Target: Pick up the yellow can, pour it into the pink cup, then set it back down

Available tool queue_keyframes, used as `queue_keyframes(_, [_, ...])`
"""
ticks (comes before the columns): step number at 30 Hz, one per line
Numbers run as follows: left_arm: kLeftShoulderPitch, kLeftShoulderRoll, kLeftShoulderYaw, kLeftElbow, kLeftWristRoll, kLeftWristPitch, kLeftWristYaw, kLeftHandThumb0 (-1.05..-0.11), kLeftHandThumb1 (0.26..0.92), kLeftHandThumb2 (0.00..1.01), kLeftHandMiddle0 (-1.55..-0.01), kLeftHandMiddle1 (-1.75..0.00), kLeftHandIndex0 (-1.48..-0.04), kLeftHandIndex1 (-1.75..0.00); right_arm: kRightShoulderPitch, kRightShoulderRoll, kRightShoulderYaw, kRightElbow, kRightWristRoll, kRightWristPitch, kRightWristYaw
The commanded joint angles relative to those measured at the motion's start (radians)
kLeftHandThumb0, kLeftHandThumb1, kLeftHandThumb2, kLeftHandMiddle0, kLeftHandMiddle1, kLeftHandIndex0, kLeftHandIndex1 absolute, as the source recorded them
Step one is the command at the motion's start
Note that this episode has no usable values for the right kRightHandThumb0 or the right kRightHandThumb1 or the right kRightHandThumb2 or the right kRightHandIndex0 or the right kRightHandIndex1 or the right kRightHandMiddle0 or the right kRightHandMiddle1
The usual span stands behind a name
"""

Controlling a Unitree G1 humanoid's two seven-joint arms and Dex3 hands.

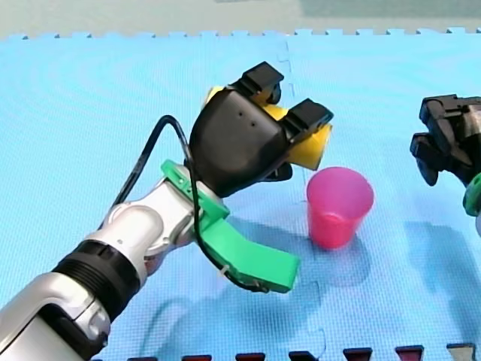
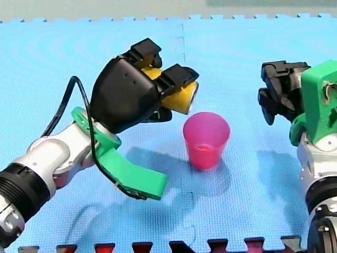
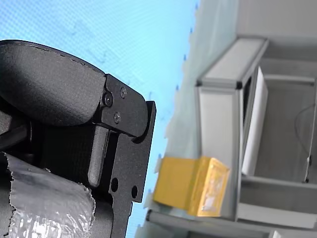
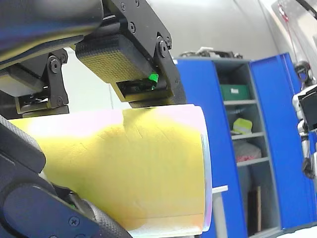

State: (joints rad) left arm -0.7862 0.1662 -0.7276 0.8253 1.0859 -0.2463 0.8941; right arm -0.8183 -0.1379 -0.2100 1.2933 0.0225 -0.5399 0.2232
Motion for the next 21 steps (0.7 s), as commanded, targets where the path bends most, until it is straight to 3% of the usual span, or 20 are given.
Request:
queue_keyframes(1, [0.001, -0.004, 0.020, 0.003, -0.028, -0.010, 0.030, -0.318, 0.857, 0.00, -0.76, -1.44, -0.87, -0.82, -0.004, -0.007, -0.001, -0.002, 0.002, 0.006, -0.001])
queue_keyframes(5, [0.016, -0.006, 0.066, 0.016, -0.098, -0.078, 0.092, -0.314, 0.857, 0.00, -0.79, -1.34, -0.85, -0.87, -0.005, -0.008, -0.005, -0.002, 0.007, 0.012, 0.000])
queue_keyframes(10, [0.048, -0.012, 0.146, 0.070, -0.207, -0.207, 0.198, -0.316, 0.852, 0.00, -0.92, -1.04, -1.08, -0.29, -0.004, -0.012, -0.006, -0.004, 0.007, 0.019, -0.004])
queue_keyframes(14, [0.062, -0.034, 0.172, 0.141, -0.239, -0.220, 0.253, -0.357, 0.848, 0.00, -1.03, -0.73, -1.19, -0.06, -0.003, -0.016, -0.002, -0.004, 0.001, 0.021, -0.015])
queue_keyframes(18, [0.074, -0.052, 0.187, 0.167, -0.256, -0.226, 0.285, -0.370, 0.822, 0.00, -1.20, -0.27, -1.20, 0.00, -0.001, -0.019, -0.002, -0.003, 0.000, 0.021, -0.015])
queue_keyframes(21, [0.081, -0.056, 0.191, 0.171, -0.263, -0.234, 0.285, -0.363, 0.809, 0.00, -1.24, -0.20, -1.19, 0.00, 0.001, -0.021, -0.002, -0.004, 0.000, 0.019, -0.013])
